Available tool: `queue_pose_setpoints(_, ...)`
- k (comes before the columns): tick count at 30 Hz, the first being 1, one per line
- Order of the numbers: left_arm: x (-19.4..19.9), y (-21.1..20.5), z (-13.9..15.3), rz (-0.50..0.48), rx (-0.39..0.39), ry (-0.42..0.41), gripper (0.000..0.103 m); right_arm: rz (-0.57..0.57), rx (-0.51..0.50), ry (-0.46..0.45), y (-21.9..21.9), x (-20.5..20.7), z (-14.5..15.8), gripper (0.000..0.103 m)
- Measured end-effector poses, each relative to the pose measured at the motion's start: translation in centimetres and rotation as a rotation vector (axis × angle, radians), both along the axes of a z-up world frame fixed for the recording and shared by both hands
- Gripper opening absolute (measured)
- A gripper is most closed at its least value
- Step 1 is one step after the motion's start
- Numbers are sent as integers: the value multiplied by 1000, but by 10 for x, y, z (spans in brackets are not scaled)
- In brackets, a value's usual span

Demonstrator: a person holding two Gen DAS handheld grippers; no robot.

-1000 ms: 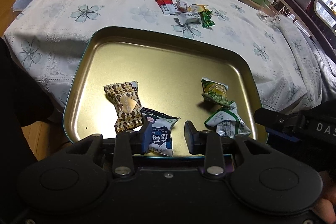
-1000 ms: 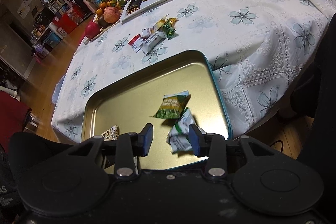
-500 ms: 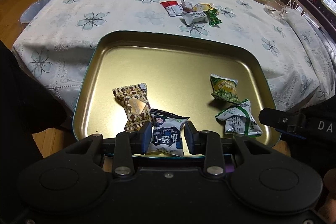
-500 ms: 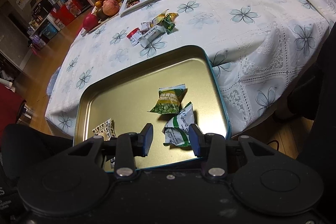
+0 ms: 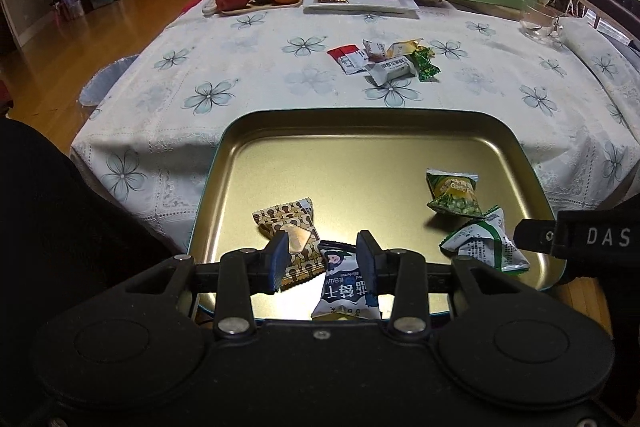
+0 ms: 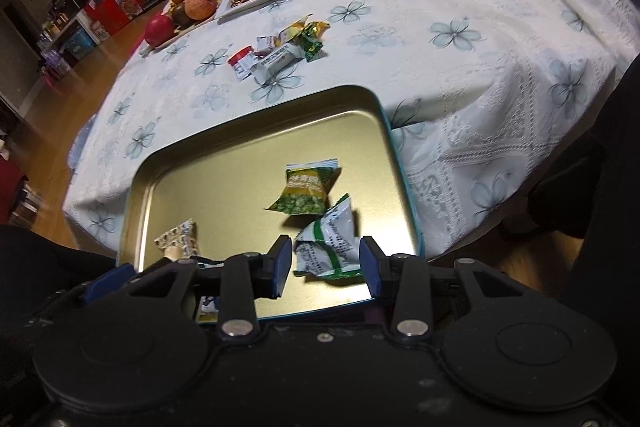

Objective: Organize snacks

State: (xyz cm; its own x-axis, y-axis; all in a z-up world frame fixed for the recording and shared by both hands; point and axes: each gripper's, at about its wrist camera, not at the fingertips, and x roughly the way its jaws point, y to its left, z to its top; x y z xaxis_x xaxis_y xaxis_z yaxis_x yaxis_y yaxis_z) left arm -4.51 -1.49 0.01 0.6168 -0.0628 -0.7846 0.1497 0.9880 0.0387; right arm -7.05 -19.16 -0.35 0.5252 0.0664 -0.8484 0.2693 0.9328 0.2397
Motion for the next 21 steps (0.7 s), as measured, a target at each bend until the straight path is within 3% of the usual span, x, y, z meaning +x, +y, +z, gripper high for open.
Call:
queue_pose_setpoints(6,2,5,6,25,-31,-19,48,15,-116,-12,11,3,6,40)
queue_pose_setpoints(13,11,16,9,114,-54,6,48,94,-94,98,16,20,-6,36)
queue_pose_setpoints(18,21,18,11,109,-58,51,47,88,-110,21,20,23,4,35)
queue_pose_setpoints(21,27,15,14,77,-61,67,47,7,-126,-49,18,26,13,35)
